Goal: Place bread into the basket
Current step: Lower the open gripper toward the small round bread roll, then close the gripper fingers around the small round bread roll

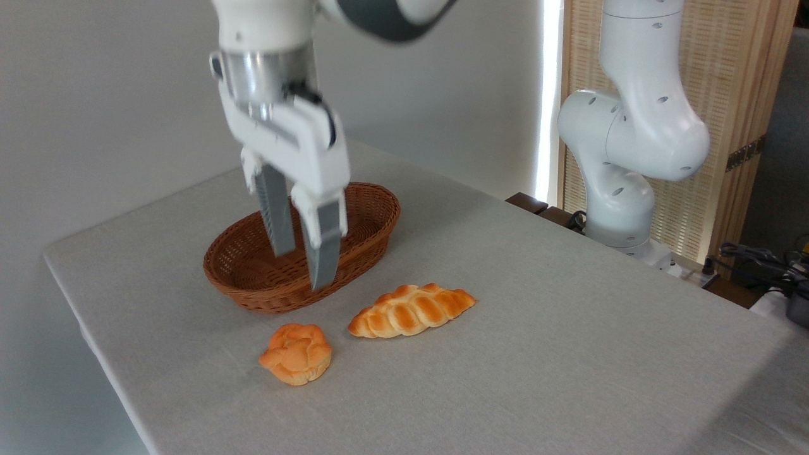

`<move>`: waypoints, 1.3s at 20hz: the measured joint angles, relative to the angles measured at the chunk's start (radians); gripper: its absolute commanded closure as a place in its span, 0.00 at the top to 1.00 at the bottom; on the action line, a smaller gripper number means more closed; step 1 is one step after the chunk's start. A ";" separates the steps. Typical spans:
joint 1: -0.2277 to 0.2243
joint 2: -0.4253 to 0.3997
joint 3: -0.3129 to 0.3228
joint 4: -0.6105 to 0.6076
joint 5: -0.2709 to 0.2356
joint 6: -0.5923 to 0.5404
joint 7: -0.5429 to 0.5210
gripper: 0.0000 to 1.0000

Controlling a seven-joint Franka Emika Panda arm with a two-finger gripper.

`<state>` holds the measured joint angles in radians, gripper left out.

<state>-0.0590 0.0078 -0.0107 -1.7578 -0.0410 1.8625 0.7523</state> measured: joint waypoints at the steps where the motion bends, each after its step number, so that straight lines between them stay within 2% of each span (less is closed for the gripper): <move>1: -0.004 0.012 -0.004 -0.023 0.000 0.045 0.000 1.00; 5: -0.014 0.055 -0.021 -0.084 0.000 0.179 0.000 1.00; 9: -0.015 0.082 -0.033 -0.131 0.000 0.248 0.000 1.00; 22: -0.017 0.101 -0.057 -0.178 0.001 0.253 0.011 1.00; 23: -0.017 0.102 -0.057 -0.178 0.005 0.253 0.014 1.00; 26: -0.017 0.107 -0.057 -0.180 0.056 0.253 0.023 1.00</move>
<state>-0.0764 0.1145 -0.0675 -1.9379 0.0147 2.1151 0.7755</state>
